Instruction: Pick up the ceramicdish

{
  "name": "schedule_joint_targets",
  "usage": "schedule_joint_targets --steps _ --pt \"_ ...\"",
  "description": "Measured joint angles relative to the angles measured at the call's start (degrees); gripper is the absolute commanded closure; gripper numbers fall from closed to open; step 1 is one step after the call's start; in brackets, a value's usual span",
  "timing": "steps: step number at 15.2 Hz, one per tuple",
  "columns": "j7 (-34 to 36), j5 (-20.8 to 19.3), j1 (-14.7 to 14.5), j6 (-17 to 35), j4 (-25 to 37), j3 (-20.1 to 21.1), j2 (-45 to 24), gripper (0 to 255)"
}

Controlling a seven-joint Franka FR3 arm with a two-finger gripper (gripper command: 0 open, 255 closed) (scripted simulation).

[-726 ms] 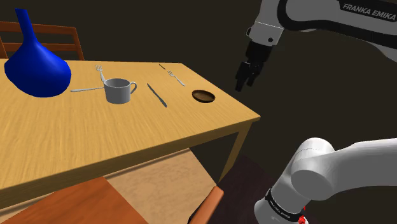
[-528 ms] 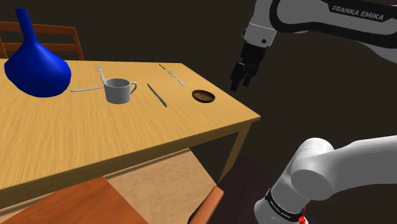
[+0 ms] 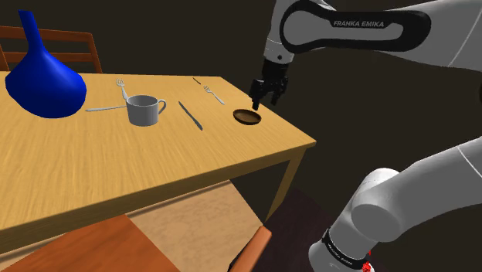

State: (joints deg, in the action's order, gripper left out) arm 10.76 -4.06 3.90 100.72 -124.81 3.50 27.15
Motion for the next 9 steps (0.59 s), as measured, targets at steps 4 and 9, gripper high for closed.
schedule_joint_targets --steps 4,9 --pt "4.8 -1.7 1.2 3.7 3.9 1.3 -7.7 0" --pt "10.5 -4.6 2.7 6.7 12.0 2.0 -18.9 0"
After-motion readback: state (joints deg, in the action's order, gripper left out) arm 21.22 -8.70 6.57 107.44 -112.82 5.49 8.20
